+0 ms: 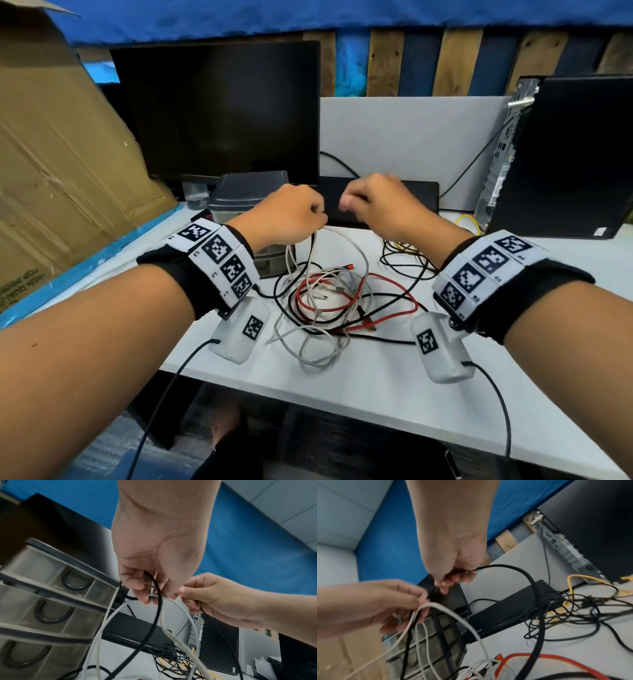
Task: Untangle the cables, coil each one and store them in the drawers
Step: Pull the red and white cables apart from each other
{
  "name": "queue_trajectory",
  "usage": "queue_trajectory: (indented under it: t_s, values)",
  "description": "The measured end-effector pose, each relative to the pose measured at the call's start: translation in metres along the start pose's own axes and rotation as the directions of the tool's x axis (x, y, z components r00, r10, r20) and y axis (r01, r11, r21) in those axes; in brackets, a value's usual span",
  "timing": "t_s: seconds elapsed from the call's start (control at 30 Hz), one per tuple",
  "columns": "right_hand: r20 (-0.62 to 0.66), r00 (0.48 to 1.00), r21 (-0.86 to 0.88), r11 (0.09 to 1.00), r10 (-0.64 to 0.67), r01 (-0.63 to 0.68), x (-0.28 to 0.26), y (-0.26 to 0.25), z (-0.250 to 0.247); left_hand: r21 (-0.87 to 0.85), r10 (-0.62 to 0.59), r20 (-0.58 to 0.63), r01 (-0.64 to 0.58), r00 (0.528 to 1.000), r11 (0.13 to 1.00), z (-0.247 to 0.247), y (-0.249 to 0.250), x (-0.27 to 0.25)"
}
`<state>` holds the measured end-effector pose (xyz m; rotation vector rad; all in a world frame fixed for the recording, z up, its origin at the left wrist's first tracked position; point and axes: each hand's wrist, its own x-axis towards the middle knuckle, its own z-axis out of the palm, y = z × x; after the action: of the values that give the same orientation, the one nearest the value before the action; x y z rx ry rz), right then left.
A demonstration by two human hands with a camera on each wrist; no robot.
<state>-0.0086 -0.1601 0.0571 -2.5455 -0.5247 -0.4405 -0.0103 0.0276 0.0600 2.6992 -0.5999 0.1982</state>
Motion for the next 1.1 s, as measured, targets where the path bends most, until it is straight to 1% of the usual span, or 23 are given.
queue_trajectory:
  t_s: [0.03,0.1,0.17,0.2,0.23,0.27,0.3,0.33,0.37,0.4,0.43,0.5,0.57,0.6,0.67,0.73,0.8,0.83,0.93,0.97,1.0,1.03,1.1]
  values:
    - [-0.099,0.993,0.059,0.997,0.064,-0.058,0.002,0.004,-0.003,-0.031,-0.016,0.011,0.016,1.000,0.999,-0.001,-0.001,-0.001]
    - [-0.294,0.935,0.183,0.972,0.198,-0.148,0.003,0.012,-0.008,-0.084,-0.039,0.019,0.040,0.999,0.996,-0.002,0.000,-0.003]
    - [-0.400,0.878,0.229,0.956,0.264,-0.184,0.001,0.011,-0.005,-0.096,-0.030,-0.007,0.029,1.000,0.995,-0.005,0.007,-0.003]
    - [-0.425,0.868,0.211,0.961,0.256,-0.180,0.001,0.009,-0.002,-0.106,-0.020,-0.021,0.018,1.000,0.994,-0.007,0.011,-0.001]
    - [-0.419,0.880,0.175,0.971,0.222,-0.161,0.001,0.007,0.002,-0.114,-0.010,-0.032,0.006,0.999,0.993,-0.007,0.015,-0.001]
    - [-0.364,0.915,0.124,0.982,0.176,-0.139,0.001,0.003,0.004,-0.113,-0.001,-0.041,-0.004,0.999,0.994,-0.008,0.017,0.000]
    - [-0.264,0.956,0.069,0.991,0.126,-0.112,0.000,-0.003,0.007,-0.109,0.003,-0.048,-0.008,0.999,0.994,-0.008,0.018,0.000]
    - [-0.147,0.986,0.030,0.997,0.077,-0.073,0.000,-0.007,0.009,-0.109,0.001,-0.051,-0.007,0.999,0.994,-0.008,0.018,0.000]
    - [-0.045,0.999,0.022,0.999,0.026,-0.025,-0.001,-0.010,0.009,-0.112,0.000,-0.050,-0.006,0.999,0.994,-0.008,0.016,0.000]
    - [0.016,1.000,0.032,0.999,-0.021,0.020,-0.002,-0.012,0.008,-0.117,0.001,-0.047,-0.006,0.999,0.993,-0.008,0.015,-0.001]
    - [0.035,0.998,0.050,0.998,-0.048,0.046,-0.003,-0.013,0.007,-0.117,0.002,-0.045,-0.007,0.999,0.993,-0.009,0.012,-0.003]
    - [-0.006,1.000,0.116,0.993,-0.021,0.021,-0.004,-0.011,0.002,-0.123,-0.009,-0.045,0.004,0.999,0.992,-0.012,0.008,-0.005]
    - [-0.085,0.995,0.193,0.981,0.045,-0.028,-0.002,-0.007,0.000,-0.174,-0.062,-0.008,0.060,0.998,0.983,-0.019,0.004,-0.006]
    - [-0.119,0.990,0.228,0.973,0.075,-0.046,-0.001,-0.005,-0.001,-0.212,-0.085,0.039,0.091,0.996,0.973,-0.023,0.002,-0.007]
    - [-0.187,0.974,0.290,0.955,0.125,-0.066,0.001,-0.006,-0.001,-0.287,-0.085,0.156,0.128,0.984,0.949,-0.028,-0.002,-0.007]
    - [-0.247,0.954,0.341,0.937,0.171,-0.080,0.003,-0.008,-0.004,-0.335,-0.061,0.216,0.133,0.974,0.933,-0.031,-0.005,-0.009]
    - [-0.328,0.919,0.393,0.916,0.219,-0.078,0.007,-0.011,-0.009,-0.341,-0.048,0.216,0.121,0.975,0.932,-0.031,-0.007,-0.009]
    - [-0.376,0.893,0.423,0.903,0.248,-0.073,0.010,-0.012,-0.011,-0.344,-0.042,0.207,0.112,0.977,0.932,-0.030,-0.009,-0.010]
    - [-0.506,0.774,0.513,0.854,0.380,-0.085,0.020,-0.010,-0.021,-0.357,-0.011,0.151,0.065,0.988,0.932,-0.025,-0.013,-0.013]
    - [-0.529,0.736,0.534,0.840,0.423,-0.098,0.021,-0.007,-0.025,-0.360,0.000,0.120,0.044,0.993,0.932,-0.024,-0.014,-0.014]
    - [-0.534,0.710,0.547,0.828,0.459,-0.124,0.022,-0.004,-0.027,-0.370,0.005,0.094,0.030,0.996,0.929,-0.023,-0.014,-0.015]
    - [-0.517,0.706,0.559,0.816,0.484,-0.150,0.022,0.000,-0.028,-0.381,0.003,0.073,0.026,0.997,0.924,-0.023,-0.014,-0.015]
    - [-0.434,0.745,0.564,0.797,0.507,-0.214,0.020,0.008,-0.026,-0.385,-0.017,0.052,0.036,0.998,0.922,-0.023,-0.011,-0.015]
